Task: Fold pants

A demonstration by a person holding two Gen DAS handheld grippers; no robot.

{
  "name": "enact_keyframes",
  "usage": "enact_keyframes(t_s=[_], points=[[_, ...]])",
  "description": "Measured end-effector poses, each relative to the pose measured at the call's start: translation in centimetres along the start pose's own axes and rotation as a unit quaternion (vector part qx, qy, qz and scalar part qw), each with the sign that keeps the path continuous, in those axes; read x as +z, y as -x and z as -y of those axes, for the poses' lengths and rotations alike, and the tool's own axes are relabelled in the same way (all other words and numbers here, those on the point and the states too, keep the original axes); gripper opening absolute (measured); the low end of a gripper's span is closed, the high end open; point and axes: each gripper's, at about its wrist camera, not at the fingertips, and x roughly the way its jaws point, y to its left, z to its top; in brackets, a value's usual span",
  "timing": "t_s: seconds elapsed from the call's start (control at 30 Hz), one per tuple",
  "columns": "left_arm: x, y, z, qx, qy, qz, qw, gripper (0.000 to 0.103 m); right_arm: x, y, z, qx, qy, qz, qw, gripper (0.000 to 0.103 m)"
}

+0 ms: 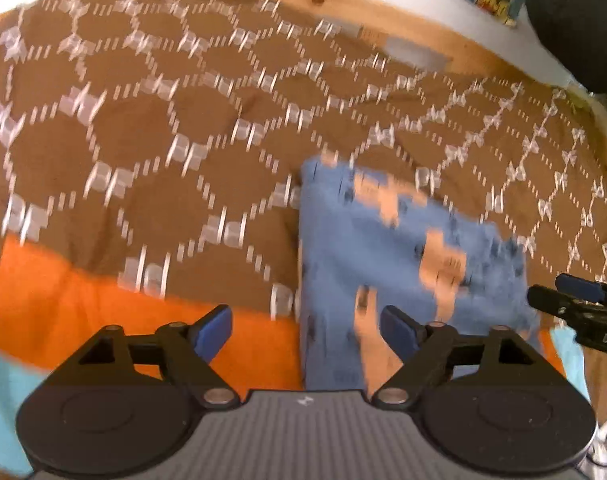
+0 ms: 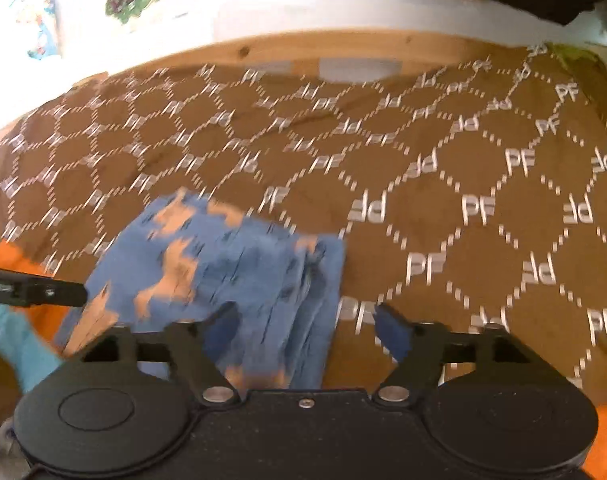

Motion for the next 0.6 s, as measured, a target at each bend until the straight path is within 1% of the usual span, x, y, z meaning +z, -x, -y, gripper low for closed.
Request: enact_keyframes(t_s=[0.03, 0.07, 0.17, 0.2, 0.3, 0.33, 0.37, 0.4, 0.43, 0.47, 0.5, 0.57, 0.6], points=[[0.8, -0.2, 0.3, 0.005, -0.006, 0.011, 0.9999, 0.093, 0.4, -0.6, 0.0, -0.003, -0.006, 0.009, 1.0, 0.093], [1.6, -0.4, 0.7, 0.012, -0.013, 0.024, 0.9995, 0.094, 0.8, -1.3, -0.1, -0.012, -0.008, 0.02, 1.0, 0.095], [3.6, -2.3, 1.6, 0.035, -0.021, 0.068, 0.9969, 0.102, 1.3, -3.4, -0.6, -0.049, 0.009, 0.035, 0.998, 0.096], [4.0, -3.5, 1.9, 0.045, -0.024, 0.072, 0.9961, 0.102, 1.2, -4.0, -0.6, -0.059, 0.016, 0.034, 0.998, 0.096], [5.0, -7.0, 2.2, 0.062, -0.027, 0.064, 0.9957, 0.102, 0.7, -5.6, 0.0, -0.099, 0.035, 0.038, 0.994, 0.097], [5.1, -8.1, 2.0, 0.071, -0.023, 0.064, 0.9952, 0.102, 0.5, -5.9, 0.5, -0.106, 0.034, 0.04, 0.993, 0.099], [5.2, -9.0, 1.8, 0.081, -0.019, 0.063, 0.9946, 0.102, 0.2, -6.1, 0.9, -0.108, 0.03, 0.039, 0.993, 0.101], [5.3, -10.0, 1.4, 0.091, -0.013, 0.058, 0.9941, 0.103, -0.1, -6.4, 1.4, -0.108, 0.028, 0.036, 0.993, 0.102], [5.2, -10.7, 1.1, 0.091, -0.009, 0.059, 0.994, 0.103, -0.3, -6.7, 1.9, -0.101, 0.025, 0.031, 0.994, 0.102], [5.0, -10.9, 0.9, 0.091, -0.01, 0.074, 0.993, 0.103, -0.5, -7.1, 2.5, -0.092, 0.013, 0.026, 0.995, 0.102], [5.0, -11.0, 1.1, 0.094, -0.017, 0.081, 0.9921, 0.103, -0.4, -7.2, 3.0, -0.084, 0.0, 0.024, 0.996, 0.102], [5.0, -11.1, 1.3, 0.096, -0.031, 0.081, 0.9915, 0.103, -0.3, -6.9, 3.3, -0.076, -0.009, 0.027, 0.997, 0.102], [5.0, -10.9, 1.2, 0.093, -0.03, 0.08, 0.992, 0.103, -0.3, -6.6, 3.4, -0.069, -0.014, 0.029, 0.997, 0.102]])
